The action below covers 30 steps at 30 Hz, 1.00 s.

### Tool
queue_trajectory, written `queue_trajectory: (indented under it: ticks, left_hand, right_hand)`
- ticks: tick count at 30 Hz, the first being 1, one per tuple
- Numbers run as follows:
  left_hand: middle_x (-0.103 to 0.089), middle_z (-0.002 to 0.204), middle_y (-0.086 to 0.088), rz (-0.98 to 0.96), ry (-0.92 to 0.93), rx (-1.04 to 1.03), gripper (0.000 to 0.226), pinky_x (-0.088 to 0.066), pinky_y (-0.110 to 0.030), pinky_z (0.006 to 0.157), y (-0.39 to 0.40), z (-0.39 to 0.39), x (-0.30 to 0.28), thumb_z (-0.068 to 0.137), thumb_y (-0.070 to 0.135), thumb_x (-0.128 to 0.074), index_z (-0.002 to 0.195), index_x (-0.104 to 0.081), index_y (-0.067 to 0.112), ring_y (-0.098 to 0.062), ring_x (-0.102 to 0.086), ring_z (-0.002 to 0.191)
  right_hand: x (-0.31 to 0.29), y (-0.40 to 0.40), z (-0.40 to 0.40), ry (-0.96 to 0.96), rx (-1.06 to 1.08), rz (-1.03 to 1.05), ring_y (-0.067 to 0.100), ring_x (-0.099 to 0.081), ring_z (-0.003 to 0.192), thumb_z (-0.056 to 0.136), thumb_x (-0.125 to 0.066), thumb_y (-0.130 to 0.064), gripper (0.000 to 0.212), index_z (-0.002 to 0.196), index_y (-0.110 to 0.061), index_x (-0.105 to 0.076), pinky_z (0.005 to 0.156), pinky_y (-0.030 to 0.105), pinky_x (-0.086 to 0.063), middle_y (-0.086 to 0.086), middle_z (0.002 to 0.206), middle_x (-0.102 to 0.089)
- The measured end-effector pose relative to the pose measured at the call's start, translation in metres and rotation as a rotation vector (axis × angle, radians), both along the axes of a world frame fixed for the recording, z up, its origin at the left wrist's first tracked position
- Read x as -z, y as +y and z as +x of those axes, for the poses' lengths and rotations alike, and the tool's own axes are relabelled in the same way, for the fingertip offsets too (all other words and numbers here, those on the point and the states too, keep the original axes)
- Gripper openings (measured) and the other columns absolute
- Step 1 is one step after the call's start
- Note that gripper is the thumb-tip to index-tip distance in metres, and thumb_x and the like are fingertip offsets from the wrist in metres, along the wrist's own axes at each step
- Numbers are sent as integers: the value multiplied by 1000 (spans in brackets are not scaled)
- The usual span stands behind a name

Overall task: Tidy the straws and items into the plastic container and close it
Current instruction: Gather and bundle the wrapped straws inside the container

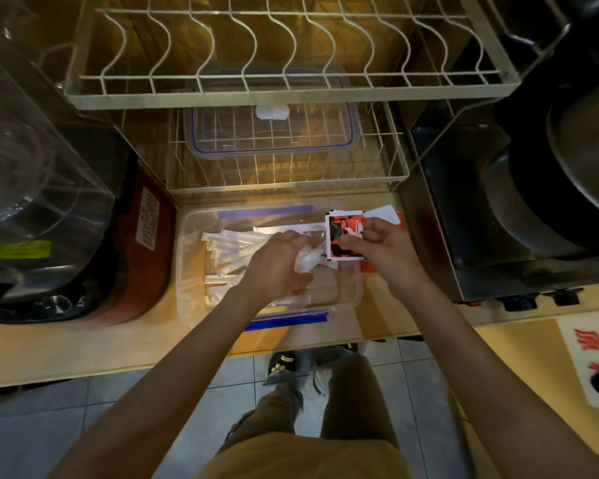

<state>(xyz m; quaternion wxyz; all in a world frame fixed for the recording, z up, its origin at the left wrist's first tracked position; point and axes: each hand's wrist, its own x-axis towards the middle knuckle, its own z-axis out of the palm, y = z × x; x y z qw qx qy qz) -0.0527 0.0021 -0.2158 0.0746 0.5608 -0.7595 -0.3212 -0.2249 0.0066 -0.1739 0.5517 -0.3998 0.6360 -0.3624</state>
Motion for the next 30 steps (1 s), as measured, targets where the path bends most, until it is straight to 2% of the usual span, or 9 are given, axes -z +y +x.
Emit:
queue_trajectory:
  ticks: [3, 6, 8, 10, 12, 15, 22, 27, 30]
  left_hand:
    - [-49, 137, -2, -61, -163, 301, 67, -41, -34, 102, -1, -12, 8, 69, 26, -74, 131, -47, 22, -21, -43, 125]
    - [-46, 140, -3, -82, -241, 451, 58, -39, -31, 103, -1, -22, 14, 76, 24, -69, 130, -47, 18, -19, -42, 126]
    - [-43, 144, -2, -128, -264, 531, 49, -33, -32, 110, -1, -26, 18, 83, 23, -61, 130, -47, 20, -19, -35, 134]
    - [-32, 152, 1, -139, -292, 574, 48, -20, -36, 117, -1, -25, 21, 89, 25, -52, 136, -41, 23, -19, -19, 143]
    - [-30, 153, 2, -151, -305, 585, 45, -13, -38, 119, -1, -21, 23, 92, 28, -46, 136, -41, 23, -19, -14, 145]
    - [-20, 157, 4, -123, -382, 605, 47, -5, -44, 120, 0, -12, 25, 90, 30, -47, 136, -40, 23, -20, -7, 146]
    - [-10, 159, 0, -156, -510, 575, 46, 1, -43, 119, -2, 7, 24, 95, 30, -40, 138, -37, 17, -22, 2, 147]
    - [-9, 159, 2, -132, -462, 513, 47, -1, -42, 119, -2, 12, 28, 95, 31, -38, 140, -36, 17, -21, 0, 147]
    - [-10, 159, 2, -118, -413, 468, 50, -5, -42, 119, -1, 12, 32, 93, 34, -43, 139, -36, 17, -21, -2, 147]
  right_hand:
    - [2, 4, -4, -29, 54, 70, -7, -65, 54, 80, -66, 2, 16, 86, -13, -64, 51, 8, -50, -2, 78, -66]
    - [6, 7, -4, -7, 45, 70, -8, -64, 55, 81, -66, 0, 17, 81, -17, -63, 53, 7, -51, -5, 77, -66]
    - [8, 7, -3, 90, -13, 17, -7, -65, 62, 81, -67, -2, 14, 87, -14, -64, 57, 6, -50, -4, 81, -68]
    - [10, 7, -2, 199, -54, -14, 4, -67, 76, 80, -69, -5, 21, 100, -8, -65, 71, 17, -55, 6, 92, -72]
    - [9, 7, 0, 279, -78, -29, 19, -68, 89, 79, -71, -8, 29, 107, -5, -65, 84, 34, -56, 12, 101, -72]
    - [7, 6, 4, 447, -169, -42, 24, -68, 93, 78, -72, -14, 32, 108, -8, -64, 87, 44, -54, 12, 102, -73]
    - [-2, -3, 27, 959, -512, -17, 29, -59, 110, 84, -64, -16, 35, 118, -10, -58, 83, 35, -49, 12, 120, -63]
    - [9, 1, 53, 950, -556, 42, 26, -43, 129, 87, -57, -8, 47, 133, -10, -43, 90, 29, -43, 11, 146, -37]
    - [18, 2, 61, 930, -554, 132, 26, -50, 122, 90, -52, -8, 37, 127, -5, -48, 97, 28, -41, 13, 132, -52]
